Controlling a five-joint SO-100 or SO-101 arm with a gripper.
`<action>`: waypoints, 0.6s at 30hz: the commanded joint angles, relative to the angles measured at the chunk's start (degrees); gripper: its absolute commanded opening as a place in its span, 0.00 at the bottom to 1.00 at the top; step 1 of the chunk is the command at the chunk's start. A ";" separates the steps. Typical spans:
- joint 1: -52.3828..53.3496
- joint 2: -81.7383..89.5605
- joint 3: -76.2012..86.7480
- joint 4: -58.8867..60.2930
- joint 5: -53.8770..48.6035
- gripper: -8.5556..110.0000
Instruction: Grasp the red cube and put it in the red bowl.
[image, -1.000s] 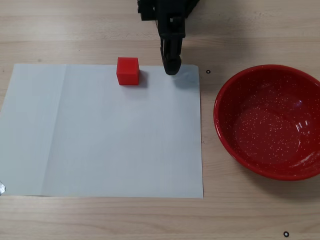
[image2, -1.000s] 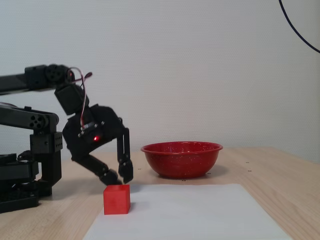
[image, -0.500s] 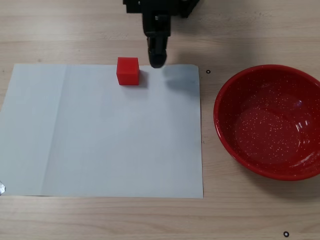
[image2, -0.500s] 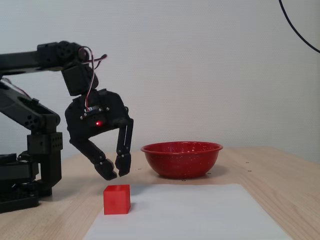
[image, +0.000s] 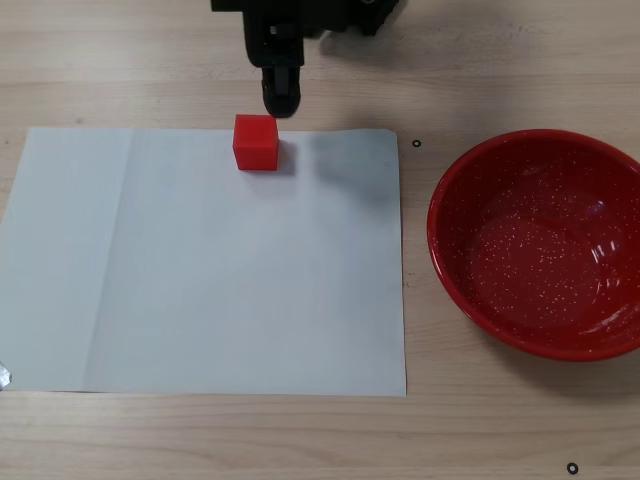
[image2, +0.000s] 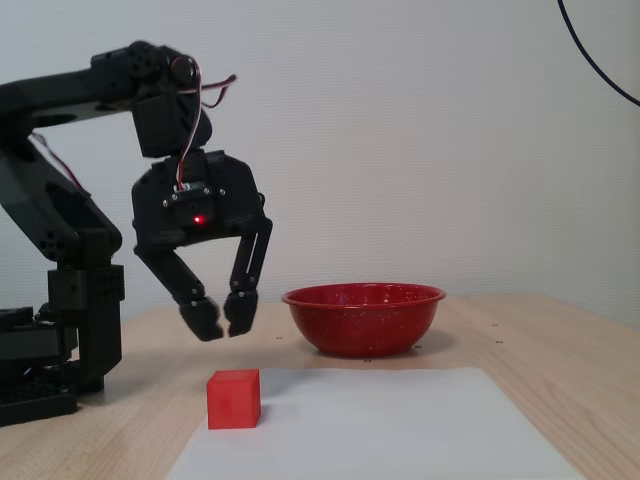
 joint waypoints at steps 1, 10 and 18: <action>-1.49 -0.53 -7.21 1.49 1.23 0.07; -5.01 -5.45 -13.45 7.29 2.90 0.16; -4.57 -6.94 -16.08 8.88 2.11 0.27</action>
